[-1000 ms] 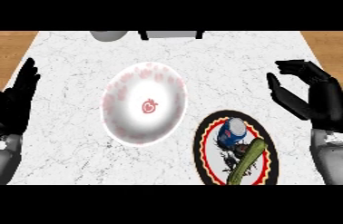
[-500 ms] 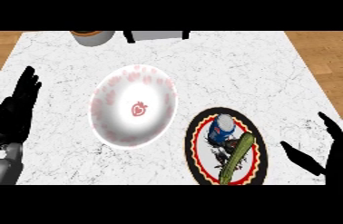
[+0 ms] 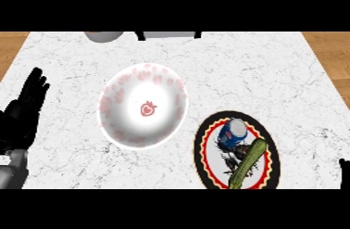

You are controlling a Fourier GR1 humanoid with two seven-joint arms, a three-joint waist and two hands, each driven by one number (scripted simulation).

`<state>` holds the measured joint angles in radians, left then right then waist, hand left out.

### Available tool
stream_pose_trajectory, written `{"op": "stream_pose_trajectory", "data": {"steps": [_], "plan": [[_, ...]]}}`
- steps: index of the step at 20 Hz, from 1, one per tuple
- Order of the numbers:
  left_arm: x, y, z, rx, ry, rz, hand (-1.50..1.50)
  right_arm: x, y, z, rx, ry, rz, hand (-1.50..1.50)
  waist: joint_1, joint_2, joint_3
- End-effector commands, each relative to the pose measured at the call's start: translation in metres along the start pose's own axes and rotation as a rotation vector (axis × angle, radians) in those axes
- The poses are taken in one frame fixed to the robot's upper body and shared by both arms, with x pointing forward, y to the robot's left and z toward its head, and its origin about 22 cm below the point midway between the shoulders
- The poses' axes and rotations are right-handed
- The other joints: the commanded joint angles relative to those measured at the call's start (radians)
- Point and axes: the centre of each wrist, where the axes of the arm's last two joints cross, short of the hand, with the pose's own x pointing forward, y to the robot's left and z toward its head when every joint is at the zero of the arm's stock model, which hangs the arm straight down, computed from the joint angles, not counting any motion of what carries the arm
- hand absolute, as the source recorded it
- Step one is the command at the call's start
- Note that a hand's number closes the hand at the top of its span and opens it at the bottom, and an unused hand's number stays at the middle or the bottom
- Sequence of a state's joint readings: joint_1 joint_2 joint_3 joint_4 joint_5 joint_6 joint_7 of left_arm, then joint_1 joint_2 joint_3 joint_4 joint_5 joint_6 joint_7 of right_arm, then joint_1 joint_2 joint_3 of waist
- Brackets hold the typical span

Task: Pick the squash from the plate and place it in the bowl

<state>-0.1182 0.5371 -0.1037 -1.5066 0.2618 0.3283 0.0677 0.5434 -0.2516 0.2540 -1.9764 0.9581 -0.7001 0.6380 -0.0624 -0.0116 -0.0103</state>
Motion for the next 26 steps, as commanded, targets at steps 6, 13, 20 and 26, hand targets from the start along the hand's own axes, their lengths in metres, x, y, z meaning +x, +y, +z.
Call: {"op": "stream_pose_trajectory", "data": {"steps": [6,13,20,26], "plan": [[0.011,-0.028,0.001,-0.054,-0.044,0.015,0.00,0.077,-0.061,0.018,0.020,0.113,0.170,-1.50,0.074,0.019,0.005],[0.014,-0.017,-0.003,-0.091,-0.055,0.009,0.00,0.097,-0.064,0.009,0.291,0.245,0.354,-1.50,0.097,0.023,0.007],[0.016,-0.019,0.001,-0.106,-0.029,0.023,0.00,0.110,-0.026,-0.017,0.497,0.289,0.373,-1.50,0.091,0.017,0.010],[0.000,-0.020,-0.003,-0.075,-0.029,0.026,0.00,0.093,0.006,-0.028,0.667,0.384,0.441,-1.50,0.078,0.019,0.009]]}}
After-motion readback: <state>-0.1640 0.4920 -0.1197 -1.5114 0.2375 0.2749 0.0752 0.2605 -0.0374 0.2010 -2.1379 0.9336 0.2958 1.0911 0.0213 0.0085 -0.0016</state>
